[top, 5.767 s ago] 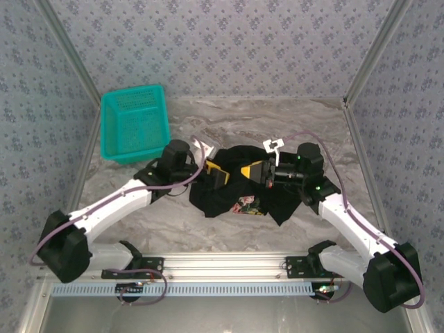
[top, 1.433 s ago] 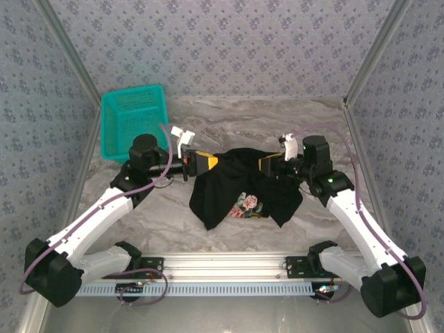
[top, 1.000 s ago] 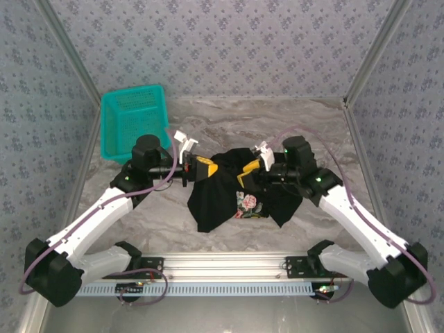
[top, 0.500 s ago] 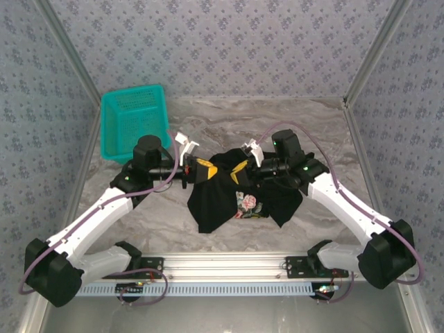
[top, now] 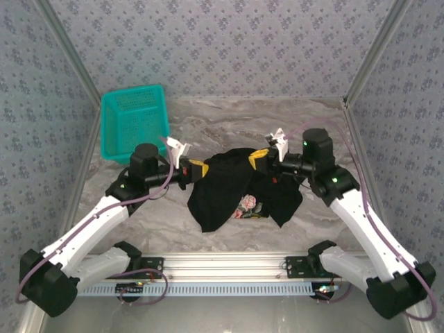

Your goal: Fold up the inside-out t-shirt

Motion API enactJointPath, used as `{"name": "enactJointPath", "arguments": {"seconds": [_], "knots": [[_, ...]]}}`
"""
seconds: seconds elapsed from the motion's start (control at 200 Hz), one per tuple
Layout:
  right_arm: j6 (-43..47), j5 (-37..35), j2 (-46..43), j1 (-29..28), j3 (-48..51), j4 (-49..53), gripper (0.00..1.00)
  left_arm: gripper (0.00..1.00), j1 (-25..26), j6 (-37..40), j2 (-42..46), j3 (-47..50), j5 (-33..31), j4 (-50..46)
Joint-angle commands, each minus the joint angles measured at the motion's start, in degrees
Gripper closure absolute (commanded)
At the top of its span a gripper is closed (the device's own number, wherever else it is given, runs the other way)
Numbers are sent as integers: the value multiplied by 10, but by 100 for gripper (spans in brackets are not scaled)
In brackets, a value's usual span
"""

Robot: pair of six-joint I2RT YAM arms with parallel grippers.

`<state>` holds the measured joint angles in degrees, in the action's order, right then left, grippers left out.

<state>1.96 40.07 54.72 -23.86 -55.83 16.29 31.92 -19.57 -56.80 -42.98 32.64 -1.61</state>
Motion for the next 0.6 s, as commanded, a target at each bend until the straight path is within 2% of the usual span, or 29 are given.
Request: {"name": "enactJointPath", "arguments": {"seconds": [0.0,0.145,0.33,0.405,0.48,0.595], "knots": [[-17,12,-13,1,42,-38,100,100,3,-8,-16,32,-53,-15],[-34,3,-35,-2,103,-23,100,92,9,-28,-51,62,-98,-41],[-73,-27,-44,-27,166,8,100,68,12,-31,-73,61,-106,-75],[-86,-67,-42,-64,188,17,100,57,14,-34,-68,46,-115,-90],[-96,-102,-35,-115,203,23,100,52,18,-48,-67,23,-134,-104],[-123,-96,-35,-149,235,-6,100,46,41,-70,-92,-20,-112,-104]]}}
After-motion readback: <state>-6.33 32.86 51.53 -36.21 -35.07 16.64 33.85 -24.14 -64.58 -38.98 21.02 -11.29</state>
